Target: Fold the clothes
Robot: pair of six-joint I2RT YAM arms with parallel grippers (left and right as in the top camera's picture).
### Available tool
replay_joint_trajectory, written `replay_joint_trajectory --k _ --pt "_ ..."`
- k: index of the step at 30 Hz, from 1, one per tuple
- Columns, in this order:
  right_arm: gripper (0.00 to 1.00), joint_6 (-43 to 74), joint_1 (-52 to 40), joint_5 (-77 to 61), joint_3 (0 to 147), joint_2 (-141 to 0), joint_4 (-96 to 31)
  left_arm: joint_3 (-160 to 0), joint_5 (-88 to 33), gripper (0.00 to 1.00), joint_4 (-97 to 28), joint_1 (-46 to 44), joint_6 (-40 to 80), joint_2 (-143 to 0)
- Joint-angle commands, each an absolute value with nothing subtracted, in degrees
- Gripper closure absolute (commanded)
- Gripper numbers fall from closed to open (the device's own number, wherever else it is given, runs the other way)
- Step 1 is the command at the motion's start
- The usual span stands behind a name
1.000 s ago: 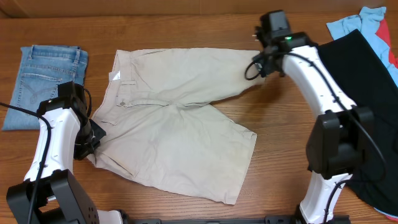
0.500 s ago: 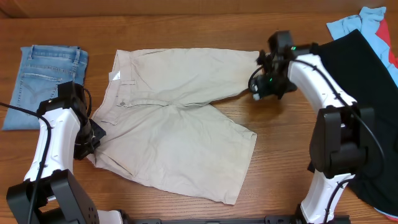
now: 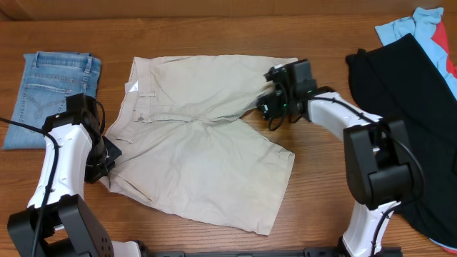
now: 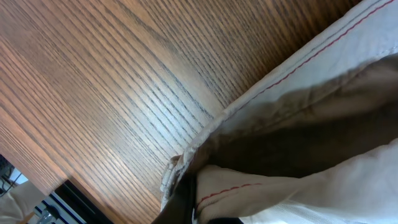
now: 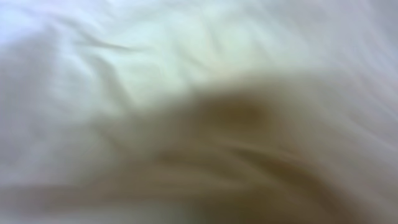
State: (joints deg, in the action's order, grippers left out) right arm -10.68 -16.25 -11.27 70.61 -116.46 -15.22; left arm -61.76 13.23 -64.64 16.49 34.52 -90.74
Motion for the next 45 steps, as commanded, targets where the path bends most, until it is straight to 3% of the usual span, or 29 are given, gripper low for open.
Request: replay_joint_trajectory --k 1,5,8,10,12,14,16,23,26,29,31,36,38,42,44,45 --pt "0.11 -9.21 -17.54 -10.46 69.82 -116.81 -11.55 -61.98 13.26 0.94 -64.45 16.47 34.68 -89.82" --pt "0.21 -5.72 -17.67 -7.05 69.82 -116.81 -8.25 -61.98 13.26 0.94 -64.45 16.47 34.68 -89.82" --pt "0.35 -5.69 -17.61 -5.91 69.82 -116.81 -6.76 -61.98 13.26 0.94 -64.42 16.47 34.68 -89.82" --pt "0.52 -5.69 -17.61 -4.14 69.82 -116.81 -6.33 -61.98 13.26 0.94 -64.42 16.47 34.68 -89.82" --pt "0.78 -5.67 -17.61 -3.46 69.82 -116.81 -6.57 -61.98 13.26 0.94 -64.45 16.47 34.68 -89.82" --pt "0.91 -4.49 -17.61 -2.46 69.84 -116.77 -8.03 -61.98 13.26 0.94 -64.47 16.47 34.68 -89.82" --pt "0.96 -4.19 -17.58 -0.58 70.17 -116.25 -10.52 -61.98 13.26 0.94 -64.47 16.47 34.65 -89.82" --pt "0.96 -3.14 -16.88 3.22 79.72 -107.55 -38.22 -61.98 13.50 0.94 -64.23 16.47 34.63 -89.82" --pt "0.91 -3.14 -16.27 3.20 85.73 -104.64 -53.08 -61.98 13.50 0.94 -64.20 16.47 34.63 -89.82" --pt "0.81 -2.92 -15.66 2.42 89.25 -103.92 -63.22 -61.98 13.52 0.94 -64.03 16.47 34.48 -89.82" --pt "0.64 -2.94 -15.62 1.41 89.19 -104.07 -68.38 -61.98 13.52 0.94 -63.81 16.47 34.24 -89.82" --pt "0.63 -2.68 -15.62 1.37 88.53 -104.12 -69.87 -61.98 13.50 0.93 -63.75 16.47 34.24 -89.82" --pt "0.55 -2.59 -15.62 1.34 88.33 -104.12 -68.58 -61.98 13.50 0.93 -63.33 16.47 34.17 -89.82" --pt "0.52 0.14 -15.62 1.23 87.18 -104.47 -63.68 -62.00 13.47 0.88 -62.50 16.47 32.95 -89.82" --pt "0.51 0.80 -15.62 1.17 85.58 -104.75 -62.24 -62.00 13.47 0.79 -62.50 16.47 32.95 -89.82" --pt "0.51 1.80 -15.62 1.17 84.31 -104.92 -61.49 -62.00 13.50 0.64 -62.46 16.47 32.95 -89.82"
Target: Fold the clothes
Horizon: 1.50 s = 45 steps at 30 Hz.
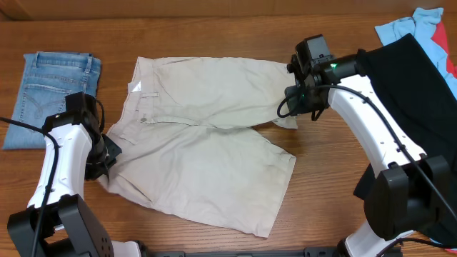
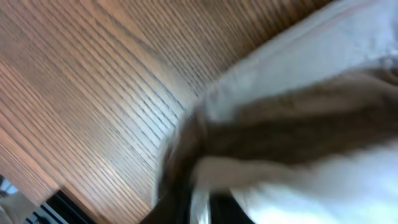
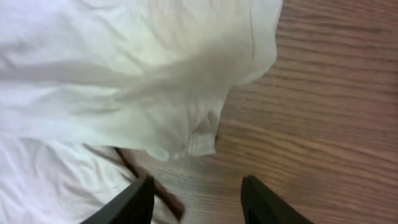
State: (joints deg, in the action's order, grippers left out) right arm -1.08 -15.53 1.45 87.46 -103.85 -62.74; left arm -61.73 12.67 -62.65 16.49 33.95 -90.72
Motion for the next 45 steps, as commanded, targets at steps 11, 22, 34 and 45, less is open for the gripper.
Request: replay_joint_trajectory --k 11,22,34,45 --pt "0.46 10.92 -15.57 0.95 71.22 -105.58 -48.36 -62.54 12.78 0.29 -60.62 16.47 31.22 -89.82" --pt "0.47 12.69 -15.57 -2.28 63.57 -105.91 -35.11 -62.54 11.73 0.29 -60.64 16.47 31.24 -89.82" --pt "0.96 12.47 -15.53 -0.64 61.98 -106.54 -35.51 -62.54 11.46 0.29 -60.86 16.47 31.22 -89.82" --pt "0.96 23.11 -7.81 27.68 65.12 -106.19 -47.88 -64.45 6.66 0.34 -59.79 16.40 25.69 -89.82"
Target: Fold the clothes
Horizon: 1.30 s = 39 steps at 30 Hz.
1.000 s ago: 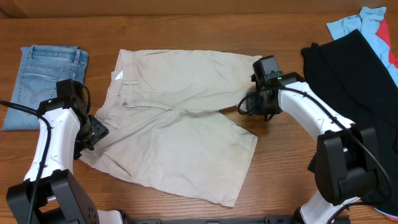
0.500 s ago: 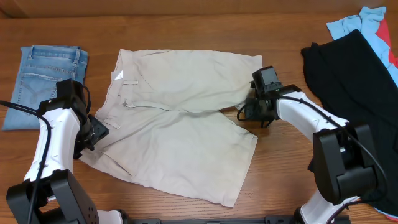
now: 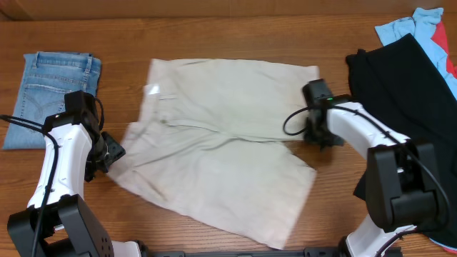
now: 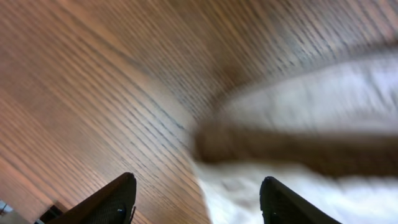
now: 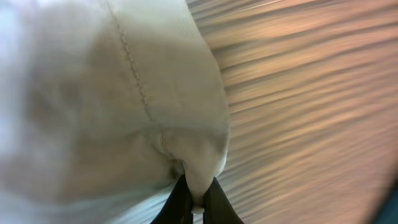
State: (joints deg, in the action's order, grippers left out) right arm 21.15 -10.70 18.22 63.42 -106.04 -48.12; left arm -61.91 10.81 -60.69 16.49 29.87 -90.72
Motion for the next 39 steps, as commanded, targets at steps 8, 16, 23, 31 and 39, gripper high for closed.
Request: replay_joint_trajectory --k 8,16,23,31,39 --pt "0.91 22.11 -7.92 22.15 65.12 -106.19 -45.80 -70.13 -5.15 0.39 -45.89 10.46 14.61 -89.82" --pt "0.82 27.51 -7.86 22.41 69.91 -100.90 -52.49 -70.15 -5.78 0.60 -28.51 0.60 5.96 -92.14" --pt "0.49 24.47 -7.86 18.68 74.56 -90.19 -54.39 -70.15 -6.50 0.80 -20.84 -2.35 5.93 -100.77" --pt "0.45 23.59 -7.86 13.17 74.54 -87.77 -57.89 -70.15 -14.57 0.50 -9.23 -3.81 5.37 -111.35" --pt "0.45 23.59 -7.86 13.10 74.54 -87.77 -58.89 -70.17 -14.41 0.45 2.07 -3.77 10.46 -117.56"
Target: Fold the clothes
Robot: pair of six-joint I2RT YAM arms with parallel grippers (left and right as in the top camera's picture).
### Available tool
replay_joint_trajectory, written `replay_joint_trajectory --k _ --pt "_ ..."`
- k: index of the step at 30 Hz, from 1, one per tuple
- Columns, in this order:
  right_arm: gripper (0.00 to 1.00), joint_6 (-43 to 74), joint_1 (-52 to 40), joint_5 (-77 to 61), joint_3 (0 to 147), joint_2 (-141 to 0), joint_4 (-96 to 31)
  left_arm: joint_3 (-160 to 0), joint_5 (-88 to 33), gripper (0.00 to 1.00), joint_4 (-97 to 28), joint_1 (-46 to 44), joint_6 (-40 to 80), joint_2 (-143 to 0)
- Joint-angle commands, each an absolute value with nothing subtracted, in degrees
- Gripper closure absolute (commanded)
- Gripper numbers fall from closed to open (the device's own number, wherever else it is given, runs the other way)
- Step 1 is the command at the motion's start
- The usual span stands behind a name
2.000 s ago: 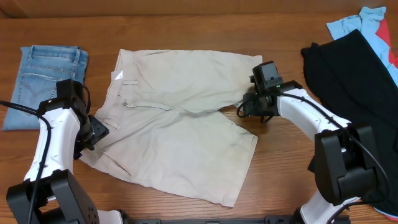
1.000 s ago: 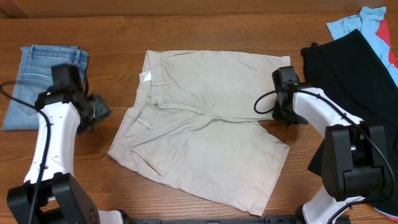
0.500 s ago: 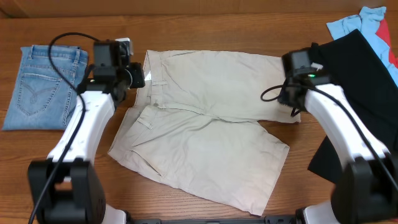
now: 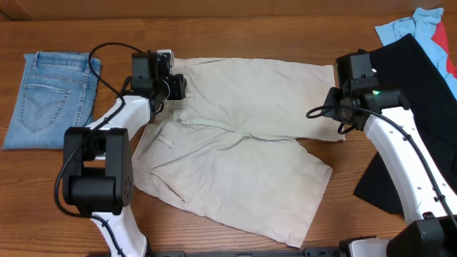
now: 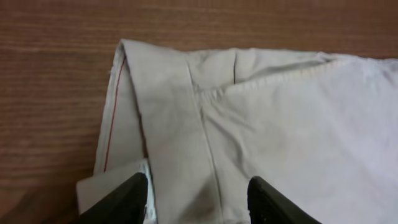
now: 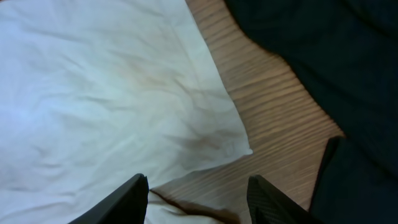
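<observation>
Beige shorts point(image 4: 235, 135) lie spread flat on the wooden table point(image 4: 235, 28), waistband to the left, legs to the right. My left gripper point(image 4: 170, 86) stands open over the far corner of the waistband point(image 5: 161, 106), with cloth below its fingers and nothing held. Over the hem corner point(image 6: 239, 148) of the far leg, my right gripper point(image 4: 341, 120) hangs open; wood and a fold of cloth show between its fingers point(image 6: 121, 199).
Folded blue jeans point(image 4: 53, 96) lie at the far left. A black garment point(image 4: 414, 107) covers the right side, close to the right arm, and also shows in the right wrist view point(image 6: 311, 50). A blue and red garment point(image 4: 428, 25) sits in the back right corner.
My left gripper went from the near waistband corner to the far one and is still open. The right gripper let go of the far leg's hem. The shorts lie a little further right.
At first my left gripper was shut on the near waistband corner and the right was pressed into the far leg. Then the right hung open over that leg's hem. Later it was shut on the hem, the left open, the shorts shifted right. Now both are open.
</observation>
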State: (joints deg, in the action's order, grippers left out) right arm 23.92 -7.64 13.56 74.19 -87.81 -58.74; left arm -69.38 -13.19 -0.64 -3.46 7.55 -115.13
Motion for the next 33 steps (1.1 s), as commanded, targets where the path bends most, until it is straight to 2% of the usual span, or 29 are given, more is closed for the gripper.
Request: replay_joint_trajectory --k 1,6,13,20,28,33 --pt "0.45 23.59 -7.86 13.04 74.54 -87.77 -58.92 -70.17 -14.46 0.45 3.40 -3.77 10.96 -118.08" --pt "0.45 23.59 -7.86 12.29 74.54 -87.77 -59.00 -70.19 -14.44 0.44 9.06 -3.77 14.61 -120.77" --pt "0.47 17.87 -7.86 1.48 74.15 -88.27 -56.64 -70.30 -10.00 0.41 11.88 -3.53 15.03 -121.84" --pt "0.47 17.52 -7.86 0.89 73.89 -92.27 -54.06 -70.35 -9.72 0.39 14.57 -2.31 15.05 -121.97" --pt "0.46 17.52 -7.86 0.73 73.89 -94.43 -52.25 -71.35 -13.30 0.40 15.70 -2.15 17.91 -125.32" --pt "0.47 17.52 -7.86 0.75 73.89 -94.43 -52.07 -74.87 -19.00 0.44 14.90 -2.13 19.49 -127.61"
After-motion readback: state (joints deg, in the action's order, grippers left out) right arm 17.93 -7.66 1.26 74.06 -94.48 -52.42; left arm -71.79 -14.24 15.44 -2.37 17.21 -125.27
